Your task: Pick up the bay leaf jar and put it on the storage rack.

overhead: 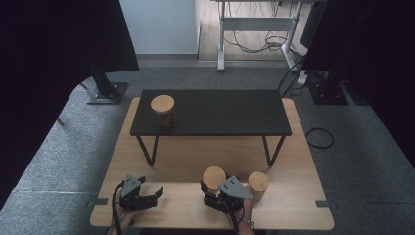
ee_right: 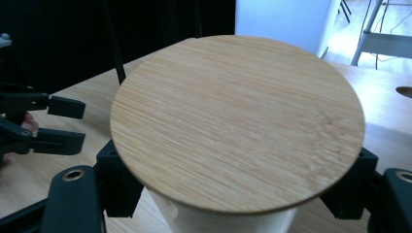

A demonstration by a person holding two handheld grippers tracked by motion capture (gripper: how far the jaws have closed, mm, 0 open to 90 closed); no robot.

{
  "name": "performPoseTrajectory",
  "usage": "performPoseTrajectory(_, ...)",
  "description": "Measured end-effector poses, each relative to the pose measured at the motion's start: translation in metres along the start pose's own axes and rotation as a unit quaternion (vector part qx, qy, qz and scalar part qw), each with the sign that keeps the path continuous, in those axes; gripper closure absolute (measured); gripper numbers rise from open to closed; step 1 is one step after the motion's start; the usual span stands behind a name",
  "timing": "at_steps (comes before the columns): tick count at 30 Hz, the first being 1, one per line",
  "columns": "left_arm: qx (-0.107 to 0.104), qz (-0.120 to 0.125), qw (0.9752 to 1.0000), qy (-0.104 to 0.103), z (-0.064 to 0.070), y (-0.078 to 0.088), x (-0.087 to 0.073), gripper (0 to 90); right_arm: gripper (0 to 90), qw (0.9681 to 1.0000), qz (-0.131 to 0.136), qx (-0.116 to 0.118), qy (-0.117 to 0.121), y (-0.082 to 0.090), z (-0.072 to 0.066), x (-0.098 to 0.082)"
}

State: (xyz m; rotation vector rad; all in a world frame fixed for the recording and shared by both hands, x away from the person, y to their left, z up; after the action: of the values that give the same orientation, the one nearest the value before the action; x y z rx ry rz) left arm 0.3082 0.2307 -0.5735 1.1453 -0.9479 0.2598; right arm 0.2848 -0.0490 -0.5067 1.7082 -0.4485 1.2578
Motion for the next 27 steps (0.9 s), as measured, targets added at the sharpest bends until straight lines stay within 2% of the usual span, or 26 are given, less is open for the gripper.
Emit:
performPoseTrajectory(5,0.000,-0.001,1.0000,-0.002,0.000,0.000,0.000,10.1,24.2,0.9999,0.008,0.010,0.003,0.006,-0.001,0.002)
performPoseTrajectory(15,0.002,-0.001,1.0000,-0.002,0.000,0.000,0.000,10.1,24.2,0.9999,0.011,0.008,0.008,0.013,0.002,0.003)
performPoseTrajectory(20,0.003,-0.002,1.0000,-0.004,0.000,0.000,0.000,10.2,24.2,0.9997,0.015,0.019,0.003,0.017,0.003,0.005)
performPoseTrajectory(27,0.004,-0.003,1.0000,-0.004,0.000,-0.001,0.000,10.2,24.2,0.9994,0.024,0.022,0.010,0.026,0.001,0.010)
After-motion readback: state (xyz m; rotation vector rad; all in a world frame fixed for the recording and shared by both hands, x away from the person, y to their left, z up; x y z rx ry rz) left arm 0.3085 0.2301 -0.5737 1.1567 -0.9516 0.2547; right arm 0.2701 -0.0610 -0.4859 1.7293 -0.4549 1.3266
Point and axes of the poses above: each handheld gripper's, and its own axes: y roughly backward along the jaws, x roughly out of its top, z roughly to its right, the point moved 5 cm from there along -y, roughly forward along the jaws, and after that the axes turned 11 degrees about -z, right-handed, at the moved point
